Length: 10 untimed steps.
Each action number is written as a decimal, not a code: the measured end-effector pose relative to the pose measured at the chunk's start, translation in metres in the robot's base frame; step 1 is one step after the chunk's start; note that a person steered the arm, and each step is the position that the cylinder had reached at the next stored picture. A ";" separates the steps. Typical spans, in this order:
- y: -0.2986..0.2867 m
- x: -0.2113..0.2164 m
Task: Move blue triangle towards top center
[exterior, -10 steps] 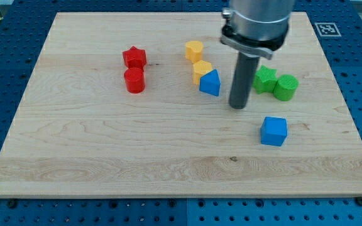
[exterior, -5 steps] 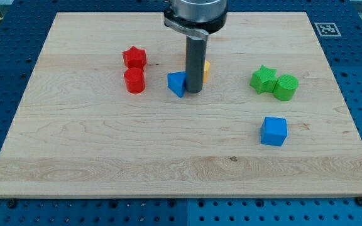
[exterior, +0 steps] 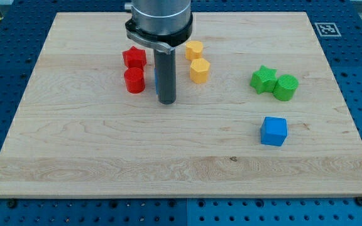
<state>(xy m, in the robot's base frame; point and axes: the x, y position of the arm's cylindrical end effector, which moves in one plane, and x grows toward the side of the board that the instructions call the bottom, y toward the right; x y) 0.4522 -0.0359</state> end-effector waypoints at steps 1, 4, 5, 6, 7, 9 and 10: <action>-0.023 -0.001; -0.011 -0.037; -0.011 -0.058; -0.011 -0.072; -0.011 -0.068; 0.004 -0.053; 0.004 -0.070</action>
<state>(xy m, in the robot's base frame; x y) 0.3820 -0.0323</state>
